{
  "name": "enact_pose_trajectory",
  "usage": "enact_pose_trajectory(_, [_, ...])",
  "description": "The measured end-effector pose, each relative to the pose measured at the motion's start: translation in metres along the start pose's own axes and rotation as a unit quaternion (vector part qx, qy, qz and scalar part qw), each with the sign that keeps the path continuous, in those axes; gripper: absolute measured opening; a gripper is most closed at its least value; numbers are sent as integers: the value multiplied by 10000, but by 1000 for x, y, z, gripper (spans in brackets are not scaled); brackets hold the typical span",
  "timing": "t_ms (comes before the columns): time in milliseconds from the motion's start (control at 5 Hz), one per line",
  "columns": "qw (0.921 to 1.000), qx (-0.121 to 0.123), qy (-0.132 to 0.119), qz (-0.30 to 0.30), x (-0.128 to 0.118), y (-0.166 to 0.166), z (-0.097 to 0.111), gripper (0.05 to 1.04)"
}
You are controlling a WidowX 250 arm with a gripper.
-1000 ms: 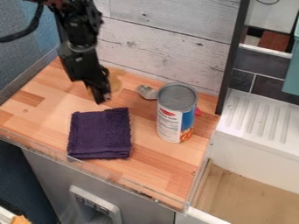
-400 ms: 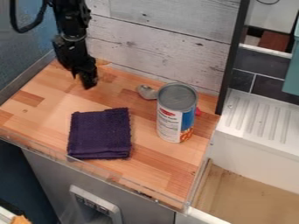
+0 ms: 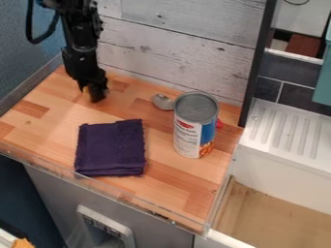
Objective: Move the brown paper to the left end of the table
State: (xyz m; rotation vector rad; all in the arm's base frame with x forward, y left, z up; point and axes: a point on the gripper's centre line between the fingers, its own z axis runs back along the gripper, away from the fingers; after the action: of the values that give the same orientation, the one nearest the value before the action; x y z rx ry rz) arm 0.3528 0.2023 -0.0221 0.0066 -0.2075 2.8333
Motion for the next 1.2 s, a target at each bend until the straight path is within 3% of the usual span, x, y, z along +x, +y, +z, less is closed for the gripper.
enact_pose_trajectory(400, [9997,207,-61,142,-2,3,-6,580])
enact_pose_trajectory(600, [9991,343,44,229,3,7,-8,879])
enact_pose_trajectory(800, [9991,291,94,278,6,2,8,1011])
enact_pose_trajectory(1200, [9995,-139,218,183,9,-10,61,1001])
